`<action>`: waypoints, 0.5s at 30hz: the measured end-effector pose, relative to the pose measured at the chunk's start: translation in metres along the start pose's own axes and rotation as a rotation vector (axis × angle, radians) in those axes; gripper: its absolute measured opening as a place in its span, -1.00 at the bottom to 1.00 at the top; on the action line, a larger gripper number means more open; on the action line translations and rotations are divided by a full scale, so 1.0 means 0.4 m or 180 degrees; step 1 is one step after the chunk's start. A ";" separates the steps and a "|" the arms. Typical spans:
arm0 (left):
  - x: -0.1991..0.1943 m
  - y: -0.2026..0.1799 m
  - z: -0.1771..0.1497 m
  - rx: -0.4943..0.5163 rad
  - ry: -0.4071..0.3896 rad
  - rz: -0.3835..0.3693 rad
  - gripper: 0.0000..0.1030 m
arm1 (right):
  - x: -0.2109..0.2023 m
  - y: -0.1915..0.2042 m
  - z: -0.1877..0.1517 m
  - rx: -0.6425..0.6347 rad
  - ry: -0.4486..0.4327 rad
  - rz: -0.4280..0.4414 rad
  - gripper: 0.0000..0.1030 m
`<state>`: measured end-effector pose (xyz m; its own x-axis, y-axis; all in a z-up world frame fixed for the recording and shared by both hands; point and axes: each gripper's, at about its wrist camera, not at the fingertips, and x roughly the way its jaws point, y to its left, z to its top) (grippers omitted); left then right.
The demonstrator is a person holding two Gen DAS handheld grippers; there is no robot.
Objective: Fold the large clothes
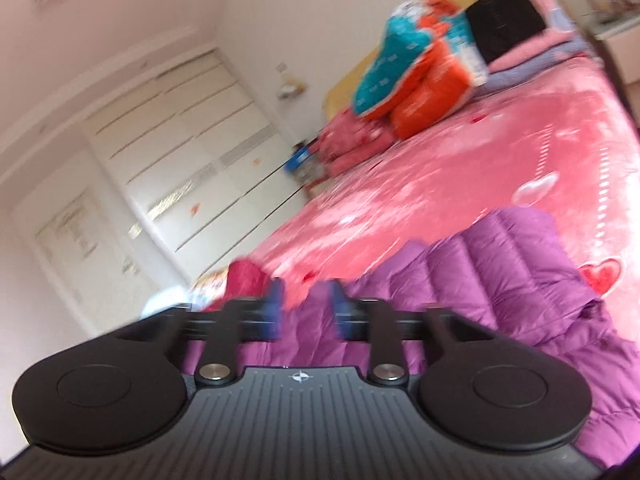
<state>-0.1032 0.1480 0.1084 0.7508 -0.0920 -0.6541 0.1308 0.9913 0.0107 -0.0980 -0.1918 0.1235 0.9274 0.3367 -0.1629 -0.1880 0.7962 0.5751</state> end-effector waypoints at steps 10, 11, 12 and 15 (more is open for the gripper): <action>0.055 -0.027 0.074 -0.0485 -0.0201 -0.0373 0.81 | 0.070 0.099 -0.145 -0.1233 0.0749 0.0356 1.00; 0.056 -0.024 0.081 -0.0547 -0.0234 -0.0398 0.81 | 0.070 0.113 -0.160 -0.1333 0.0820 0.0451 1.00; 0.057 -0.020 0.086 -0.0608 -0.0261 -0.0430 0.81 | 0.073 0.127 -0.175 -0.1437 0.0894 0.0550 1.00; 0.065 -0.018 0.091 -0.0698 -0.0312 -0.0487 0.81 | 0.084 0.173 -0.230 -0.1842 0.1081 0.0657 1.00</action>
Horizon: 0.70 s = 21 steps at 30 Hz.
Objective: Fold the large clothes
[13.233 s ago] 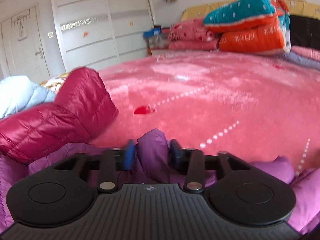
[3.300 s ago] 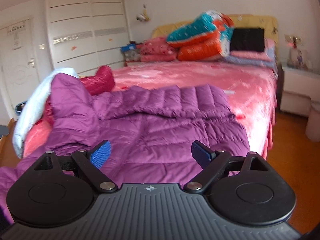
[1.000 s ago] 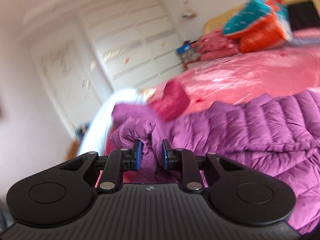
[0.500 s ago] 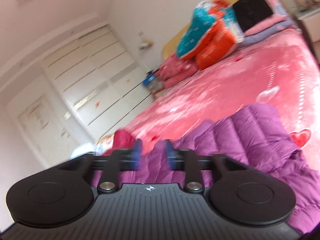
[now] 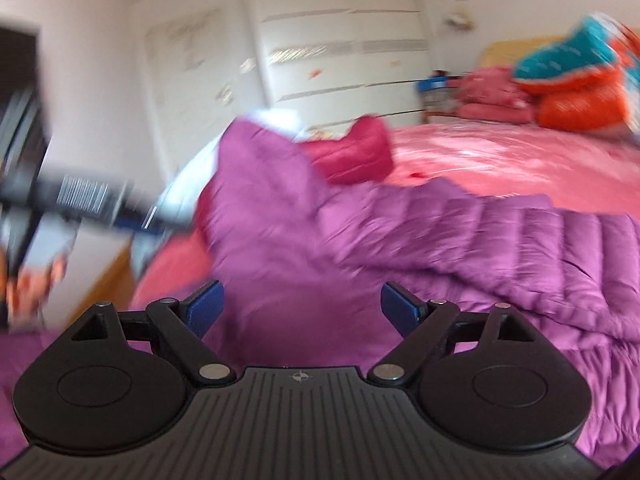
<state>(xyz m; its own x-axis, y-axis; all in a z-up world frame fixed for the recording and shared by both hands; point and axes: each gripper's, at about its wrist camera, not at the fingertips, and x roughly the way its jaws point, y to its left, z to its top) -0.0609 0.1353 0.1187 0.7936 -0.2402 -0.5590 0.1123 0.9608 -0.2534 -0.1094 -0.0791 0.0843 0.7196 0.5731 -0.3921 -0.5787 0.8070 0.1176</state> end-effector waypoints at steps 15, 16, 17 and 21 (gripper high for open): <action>0.059 0.003 0.013 0.0283 -0.0142 0.0179 0.83 | 0.077 -0.088 0.058 0.0441 -0.0369 -0.0476 -0.43; 0.063 -0.003 0.019 0.0344 -0.0175 0.0208 0.84 | 0.064 -0.125 0.076 0.0710 -0.0489 -0.0444 -0.44; 0.067 -0.009 0.026 0.0393 -0.0202 0.0222 0.86 | 0.051 -0.162 0.091 0.0958 -0.0608 -0.0425 -0.44; 0.091 -0.040 0.061 0.0594 -0.0326 0.0238 0.86 | -0.015 -0.330 0.117 0.1927 -0.1042 -0.0433 -0.45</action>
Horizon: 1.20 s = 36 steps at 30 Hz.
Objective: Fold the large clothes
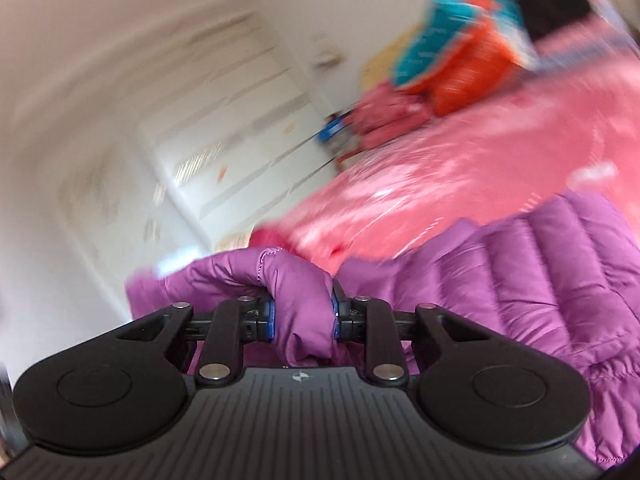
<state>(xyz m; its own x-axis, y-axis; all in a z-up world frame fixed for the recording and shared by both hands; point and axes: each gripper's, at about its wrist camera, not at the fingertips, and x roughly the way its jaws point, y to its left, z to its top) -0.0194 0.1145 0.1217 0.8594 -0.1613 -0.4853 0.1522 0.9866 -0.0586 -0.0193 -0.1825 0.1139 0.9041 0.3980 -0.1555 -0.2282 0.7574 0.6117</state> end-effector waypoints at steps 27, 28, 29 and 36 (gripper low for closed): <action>0.360 -0.131 0.080 -0.0402 0.0112 -0.0489 0.86 | -0.030 -0.273 0.159 0.0628 -0.0307 -0.1426 0.61; 0.381 -0.125 0.076 -0.0377 0.0143 -0.0410 0.86 | -0.031 -0.277 0.155 0.0581 -0.0346 -0.1501 0.74; 0.397 -0.120 0.072 -0.0342 0.0159 -0.0329 0.86 | -0.036 -0.281 0.153 0.0543 -0.0380 -0.1517 0.75; 0.427 -0.117 0.053 -0.0006 0.0129 -0.0192 0.89 | -0.042 -0.320 0.142 0.0420 -0.0455 -0.1515 0.99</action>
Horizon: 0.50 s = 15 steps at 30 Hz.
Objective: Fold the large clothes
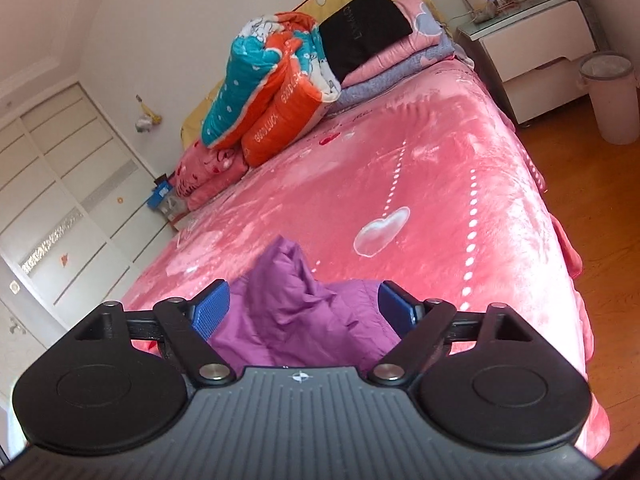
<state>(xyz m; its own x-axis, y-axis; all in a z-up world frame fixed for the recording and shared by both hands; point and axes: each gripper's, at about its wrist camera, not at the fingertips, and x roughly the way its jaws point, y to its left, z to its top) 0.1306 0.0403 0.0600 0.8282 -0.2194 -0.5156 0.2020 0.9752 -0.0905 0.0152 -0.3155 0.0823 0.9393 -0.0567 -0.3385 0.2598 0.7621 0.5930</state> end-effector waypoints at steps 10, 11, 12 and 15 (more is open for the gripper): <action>0.019 0.014 -0.002 0.0130 0.0017 0.0064 0.92 | 0.043 0.022 -0.067 -0.0293 0.0268 0.0095 -0.20; 0.019 0.014 -0.002 0.0126 0.0021 0.0063 0.92 | 0.046 0.025 -0.069 -0.0341 0.0312 0.0090 -0.23; 0.018 0.013 -0.002 0.0129 0.0024 0.0065 0.92 | 0.047 0.022 -0.070 -0.0333 0.0355 0.0120 -0.36; 0.012 0.012 -0.003 0.0171 0.0042 0.0077 0.92 | 0.038 0.014 -0.063 -0.0224 0.0484 0.0238 -0.53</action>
<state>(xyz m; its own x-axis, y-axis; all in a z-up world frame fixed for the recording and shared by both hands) 0.1349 0.0441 0.0562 0.8264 -0.1949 -0.5283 0.2099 0.9772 -0.0322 0.0253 -0.2957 0.0620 0.9093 0.0959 -0.4049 0.1690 0.8041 0.5699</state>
